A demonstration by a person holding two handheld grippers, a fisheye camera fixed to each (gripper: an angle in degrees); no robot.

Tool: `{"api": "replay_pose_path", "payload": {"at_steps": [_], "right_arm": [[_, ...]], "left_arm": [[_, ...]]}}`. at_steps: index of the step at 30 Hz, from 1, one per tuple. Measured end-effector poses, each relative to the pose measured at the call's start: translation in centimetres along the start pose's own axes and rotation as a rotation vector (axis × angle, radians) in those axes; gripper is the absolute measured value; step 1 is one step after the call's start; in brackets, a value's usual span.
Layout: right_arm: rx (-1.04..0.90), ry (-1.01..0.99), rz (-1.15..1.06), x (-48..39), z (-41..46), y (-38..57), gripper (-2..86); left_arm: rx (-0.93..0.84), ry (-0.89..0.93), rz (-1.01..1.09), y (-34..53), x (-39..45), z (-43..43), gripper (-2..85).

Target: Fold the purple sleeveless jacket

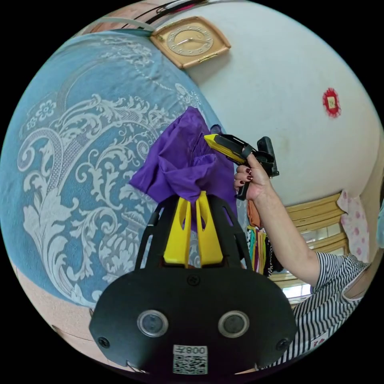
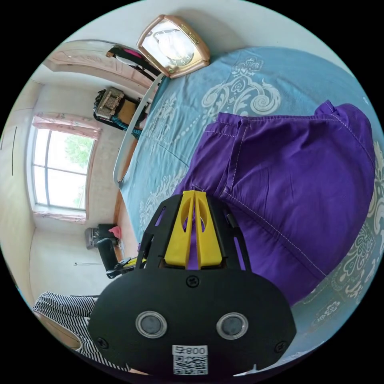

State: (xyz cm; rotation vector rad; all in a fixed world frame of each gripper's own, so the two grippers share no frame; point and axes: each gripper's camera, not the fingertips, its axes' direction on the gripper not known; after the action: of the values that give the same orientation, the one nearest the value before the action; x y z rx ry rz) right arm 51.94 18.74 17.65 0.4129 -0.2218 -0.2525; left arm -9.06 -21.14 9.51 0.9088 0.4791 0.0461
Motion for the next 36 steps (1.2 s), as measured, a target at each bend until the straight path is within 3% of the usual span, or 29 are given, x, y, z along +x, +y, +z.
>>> {"api": "replay_pose_path", "payload": {"at_steps": [8,15,21,25,30,36], "right_arm": [[0.033,0.001,0.026,-3.0,1.3,-2.4,0.0],[-0.071,0.062,-0.012,-6.2,4.1,-4.3,0.0],[0.004,0.092,-0.172,-10.3,1.3,-3.1,0.0],[0.107,0.214,-0.14,-9.9,-0.9,-3.1,0.0],[0.161,0.216,-0.013,-7.1,-0.1,-6.0,0.0],[0.027,0.295,0.028,-5.9,4.4,-8.4,0.0]], "left_arm": [[-0.005,0.041,0.027,-3.0,-0.1,-5.1,3.8],[-0.025,0.064,-0.017,-2.4,-1.0,-9.4,3.0],[-0.013,0.052,0.058,-0.9,1.6,-13.1,0.7],[-0.059,0.056,0.185,-1.7,4.6,-11.8,0.2],[-0.154,-0.188,0.295,-2.2,7.0,-8.3,0.1],[-0.22,-0.248,0.306,-0.1,6.8,-6.2,0.2]]}}
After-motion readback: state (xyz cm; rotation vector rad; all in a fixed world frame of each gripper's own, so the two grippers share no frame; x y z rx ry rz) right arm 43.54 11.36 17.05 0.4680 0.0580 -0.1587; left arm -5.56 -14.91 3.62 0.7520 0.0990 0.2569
